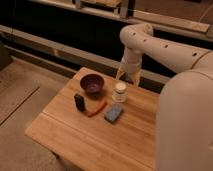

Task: Place the ceramic cup over the eraser

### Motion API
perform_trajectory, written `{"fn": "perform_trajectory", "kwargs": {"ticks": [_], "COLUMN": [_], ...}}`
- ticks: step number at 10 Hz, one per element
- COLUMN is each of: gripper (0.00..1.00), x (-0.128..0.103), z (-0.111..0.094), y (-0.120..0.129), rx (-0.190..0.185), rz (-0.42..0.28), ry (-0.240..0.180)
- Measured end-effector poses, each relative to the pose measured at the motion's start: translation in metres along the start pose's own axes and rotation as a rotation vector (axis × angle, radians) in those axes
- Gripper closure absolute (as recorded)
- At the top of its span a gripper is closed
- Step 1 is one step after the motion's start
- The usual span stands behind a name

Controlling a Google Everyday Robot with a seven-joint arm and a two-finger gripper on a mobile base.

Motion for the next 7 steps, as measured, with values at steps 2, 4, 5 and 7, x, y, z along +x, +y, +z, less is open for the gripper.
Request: {"fn": "perform_trajectory", "kwargs": {"ticks": [2, 4, 5, 7], "gripper": [0.35, 0.35, 0.35, 0.35], "x": [-0.003, -0.007, -0.009, -0.011], "z": [0.009, 0.021, 0.025, 0.034], "y": [0.001, 0.005, 0.008, 0.017], "rx": [-0.001, 0.015, 0.023, 0.039], "rz": [-0.005, -0.019, -0.026, -0.049], "ry": [0.007, 0.01, 0.009, 0.007]}}
